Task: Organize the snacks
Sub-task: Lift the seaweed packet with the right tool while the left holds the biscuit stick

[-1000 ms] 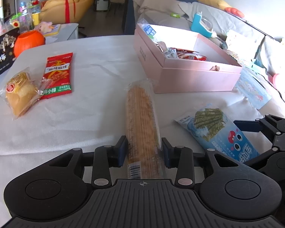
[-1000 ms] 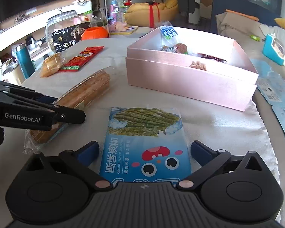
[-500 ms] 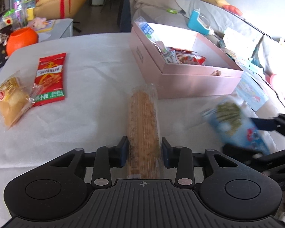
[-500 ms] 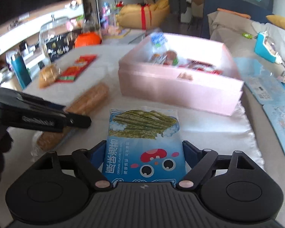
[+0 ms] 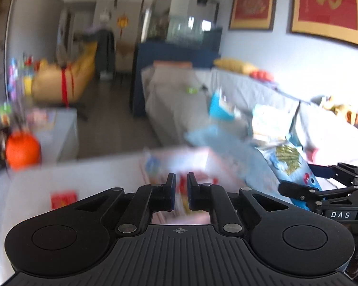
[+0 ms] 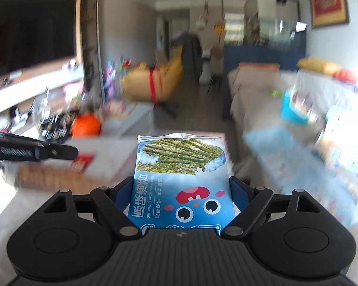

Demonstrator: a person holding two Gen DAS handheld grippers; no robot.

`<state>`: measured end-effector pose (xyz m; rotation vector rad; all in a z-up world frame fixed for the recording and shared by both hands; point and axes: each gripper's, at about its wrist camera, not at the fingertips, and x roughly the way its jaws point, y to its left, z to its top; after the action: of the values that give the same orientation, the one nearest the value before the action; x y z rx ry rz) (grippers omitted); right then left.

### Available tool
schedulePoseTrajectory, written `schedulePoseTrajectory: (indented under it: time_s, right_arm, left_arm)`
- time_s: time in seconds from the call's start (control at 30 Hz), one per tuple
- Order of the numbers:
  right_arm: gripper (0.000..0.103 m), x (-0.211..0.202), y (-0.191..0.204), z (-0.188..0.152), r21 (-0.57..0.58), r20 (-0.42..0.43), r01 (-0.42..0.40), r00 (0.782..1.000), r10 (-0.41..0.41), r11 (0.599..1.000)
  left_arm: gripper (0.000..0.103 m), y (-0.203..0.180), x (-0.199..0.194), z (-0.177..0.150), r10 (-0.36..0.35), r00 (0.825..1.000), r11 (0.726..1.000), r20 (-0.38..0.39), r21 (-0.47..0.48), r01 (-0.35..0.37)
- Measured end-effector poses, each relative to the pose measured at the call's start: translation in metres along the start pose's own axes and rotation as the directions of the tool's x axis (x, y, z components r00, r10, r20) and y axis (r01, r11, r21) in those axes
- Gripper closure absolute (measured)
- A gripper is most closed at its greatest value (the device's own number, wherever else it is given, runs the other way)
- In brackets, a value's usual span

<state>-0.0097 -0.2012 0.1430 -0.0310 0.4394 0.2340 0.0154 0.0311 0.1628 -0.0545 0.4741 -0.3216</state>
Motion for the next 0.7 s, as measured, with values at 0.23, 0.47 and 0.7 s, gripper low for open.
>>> schedulePoseTrajectory:
  time_s: [0.23, 0.47, 0.7]
  right_arm:
    - [0.019, 0.003, -0.014, -0.005, 0.043, -0.016, -0.036, 0.999, 0.036, 0.998]
    - [0.019, 0.045, -0.002, -0.062, 0.055, -0.221, -0.047, 0.974, 0.058, 0.997]
    - [0.019, 0.048, 0.014, -0.097, -0.001, -0.278, -0.012, 0.961, 0.011, 1.0]
  left_arm:
    - [0.085, 0.0, 0.015, -0.022, -0.018, 0.992, 1.0, -0.126, 0.01, 0.019]
    - [0.083, -0.007, 0.046, -0.097, -0.019, 0.931, 0.999, -0.365, -0.035, 0.007]
    - [0.068, -0.035, 0.06, -0.118, 0.042, 0.917, 0.998, -0.396, 0.067, -0.017]
